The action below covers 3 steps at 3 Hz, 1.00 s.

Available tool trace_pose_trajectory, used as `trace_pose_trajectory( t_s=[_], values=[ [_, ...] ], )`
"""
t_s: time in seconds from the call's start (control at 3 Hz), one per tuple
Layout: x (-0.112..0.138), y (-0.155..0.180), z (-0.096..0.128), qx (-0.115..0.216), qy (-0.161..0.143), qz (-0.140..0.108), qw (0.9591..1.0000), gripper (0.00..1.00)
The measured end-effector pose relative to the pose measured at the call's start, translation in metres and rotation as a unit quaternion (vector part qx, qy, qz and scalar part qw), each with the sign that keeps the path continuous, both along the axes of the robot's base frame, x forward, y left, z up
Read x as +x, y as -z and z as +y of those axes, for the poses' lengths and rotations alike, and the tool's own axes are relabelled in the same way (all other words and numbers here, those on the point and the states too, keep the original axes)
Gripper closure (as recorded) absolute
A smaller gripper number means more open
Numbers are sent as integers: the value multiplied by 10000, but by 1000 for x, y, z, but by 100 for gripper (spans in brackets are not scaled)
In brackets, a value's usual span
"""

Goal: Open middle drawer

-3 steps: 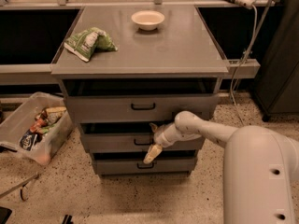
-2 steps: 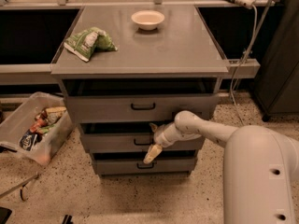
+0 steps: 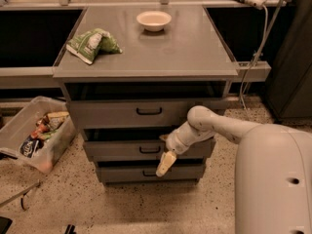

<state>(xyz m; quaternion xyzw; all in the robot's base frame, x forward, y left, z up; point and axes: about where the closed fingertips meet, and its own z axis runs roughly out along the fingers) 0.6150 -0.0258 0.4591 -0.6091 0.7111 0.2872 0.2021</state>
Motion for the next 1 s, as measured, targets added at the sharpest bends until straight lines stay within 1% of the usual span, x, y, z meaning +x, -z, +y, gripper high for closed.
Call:
trace_pose_trajectory(
  t_s=[0.33, 0.67, 1.0],
  values=[
    [-55, -22, -7, 108, -323, 911, 9953, 0],
    [-55, -21, -6, 109, -335, 896, 9954, 0],
    [-38, -17, -14, -50, -245, 432, 9988, 0]
  ],
)
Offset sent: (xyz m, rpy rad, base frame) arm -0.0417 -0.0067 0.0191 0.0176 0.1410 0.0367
